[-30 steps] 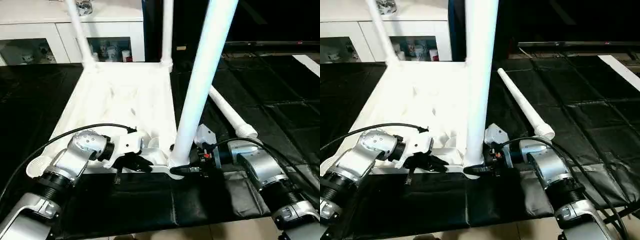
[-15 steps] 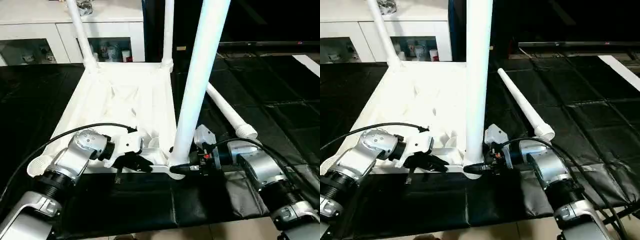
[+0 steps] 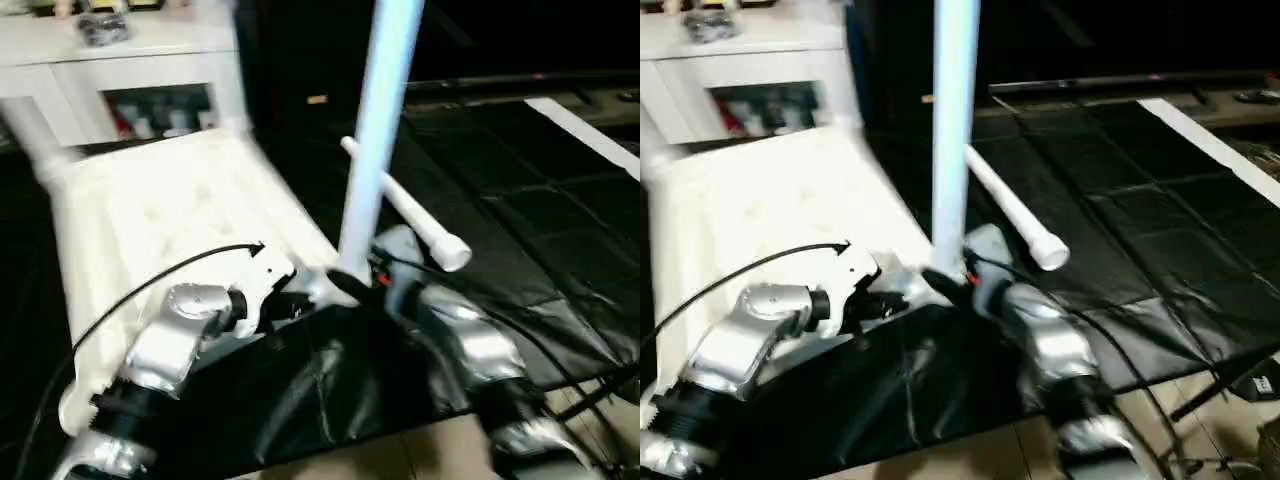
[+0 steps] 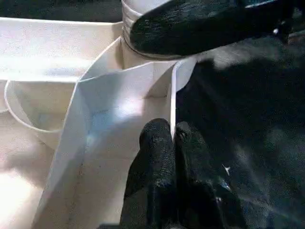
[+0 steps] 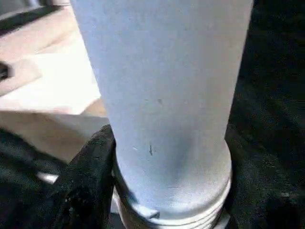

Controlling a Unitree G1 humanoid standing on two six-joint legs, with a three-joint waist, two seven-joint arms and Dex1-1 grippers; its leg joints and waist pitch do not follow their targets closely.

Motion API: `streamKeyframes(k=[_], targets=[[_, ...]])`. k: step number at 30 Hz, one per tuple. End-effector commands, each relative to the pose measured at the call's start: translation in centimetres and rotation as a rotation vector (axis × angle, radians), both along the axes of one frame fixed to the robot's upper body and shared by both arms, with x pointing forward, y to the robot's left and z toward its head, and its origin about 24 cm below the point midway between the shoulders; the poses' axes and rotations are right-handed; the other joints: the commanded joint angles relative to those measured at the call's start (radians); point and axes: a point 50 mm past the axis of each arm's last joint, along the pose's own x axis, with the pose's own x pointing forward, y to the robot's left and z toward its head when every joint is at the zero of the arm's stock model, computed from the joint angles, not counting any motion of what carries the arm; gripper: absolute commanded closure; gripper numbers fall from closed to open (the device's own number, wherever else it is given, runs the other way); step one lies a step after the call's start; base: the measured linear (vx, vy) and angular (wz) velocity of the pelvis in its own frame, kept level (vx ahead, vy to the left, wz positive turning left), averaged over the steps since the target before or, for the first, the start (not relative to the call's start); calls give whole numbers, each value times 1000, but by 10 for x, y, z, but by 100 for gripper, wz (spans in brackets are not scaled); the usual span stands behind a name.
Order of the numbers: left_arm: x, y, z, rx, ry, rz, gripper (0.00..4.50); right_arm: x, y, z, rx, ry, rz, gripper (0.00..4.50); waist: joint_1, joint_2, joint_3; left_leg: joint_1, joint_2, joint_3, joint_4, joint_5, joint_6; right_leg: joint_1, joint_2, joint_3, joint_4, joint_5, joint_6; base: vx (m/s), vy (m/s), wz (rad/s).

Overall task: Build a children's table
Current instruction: Rotate leg to tighten

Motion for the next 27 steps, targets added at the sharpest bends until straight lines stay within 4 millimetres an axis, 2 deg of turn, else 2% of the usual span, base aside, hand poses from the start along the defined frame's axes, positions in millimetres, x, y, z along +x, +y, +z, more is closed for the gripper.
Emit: streamKeyframes(k=[1, 2, 4, 8, 10, 13, 14, 16, 19, 20, 21, 22, 24, 25, 27], targets=[[-5, -31, 12, -73, -38, -87, 450, -15, 31, -20, -47, 94, 103, 175, 7, 9, -53, -7, 26, -12, -72, -204, 8, 44, -72, 60, -98, -253, -175, 0, 0, 0], [-5, -37, 13, -60, -35, -77, 450, -10, 31, -19, -14, 112, 52, 175, 7, 5, -53, -6, 26, -12, -71, -206, 11, 45, -71, 61, -98, -243, -174, 0, 0, 0], [-4, -39, 14, -44, -38, -68, 450, -10, 29, -17, 21, 126, 38, 105, 7, 5, -52, -6, 25, -12, -72, -210, 15, 44, -70, 62, -98, -233, -175, 0, 0, 0], [-2, -34, 15, -28, -47, -53, 450, -11, 26, -18, 30, 125, 44, 84, 9, 8, -53, -5, 26, -12, -72, -208, 18, 43, -69, 62, -97, -217, -176, 0, 0, 0], [0, -28, 15, -16, -54, -45, 450, -11, 19, -18, 32, 115, 34, 57, 10, 8, -54, -6, 27, -12, -73, -199, 18, 44, -69, 62, -94, -190, -179, 0, 0, 0], [1, -21, 14, -9, -56, -50, 450, -11, 9, -15, 40, 82, 38, 40, 11, 8, -55, -6, 26, -11, -71, -196, 22, 46, -69, 63, -94, -168, -181, 0, 0, 0], [3, -12, 13, 12, -62, -64, 450, -12, -4, -11, 56, 52, 62, 22, 13, 7, -56, -7, 26, -12, -71, -187, 26, 47, -69, 62, -93, -152, -182, 0, 0, 0], [5, -6, 12, 23, -65, -76, 450, -14, -14, -8, 62, 32, 91, 5, 20, 5, -60, -7, 25, -9, -66, -153, 43, 50, -67, 64, -88, -102, -183, 0, 0, 0], [6, 0, 12, 38, -73, -110, 450, -17, -26, -3, 62, 9, 135, 5, 28, 2, -60, -6, 27, -8, -67, -132, 52, 48, -68, 62, -84, -67, -197, 0, 0, 0], [6, 2, 12, 41, -72, -118, 450, -17, -29, -2, 61, 5, 144, 5, 30, 2, -60, -7, 25, -8, -66, -131, 53, 50, -67, 62, -86, -73, -196, 0, 0, 0], [7, 11, 12, 61, -66, -176, 450, -19, -46, 6, 52, -23, 194, 5, 34, -1, -58, -6, 24, -8, -66, -136, 56, 50, -66, 61, -89, -91, -192, 0, 0, 0], [7, 12, 12, 64, -65, -185, 450, -19, -49, 8, 50, -26, 202, 5, 39, 1, -59, -1, 26, -7, -65, -145, 58, 48, -67, 63, -89, -101, -186, 0, 0, 0], [6, 18, 12, 83, -71, -255, 450, -22, -60, 14, 36, -40, 263, 5, 40, 0, -58, -5, 25, -8, -67, -151, 59, 50, -67, 62, -90, -109, -185, 0, 0, 0], [3, 20, 13, 84, -68, -323, 450, -23, -65, 19, 14, -50, 316, 5, 42, -5, -59, -5, 26, -8, -66, -150, 58, 51, -68, 62, -88, -121, -179, 0, 0, 0], [2, 21, 13, 82, -65, -361, 450, -24, -68, 22, 1, -55, 345, 5, 46, -6, -59, -5, 27, -8, -65, -142, 61, 50, -70, 62, -87, -127, -179, 0, 0, 0]])
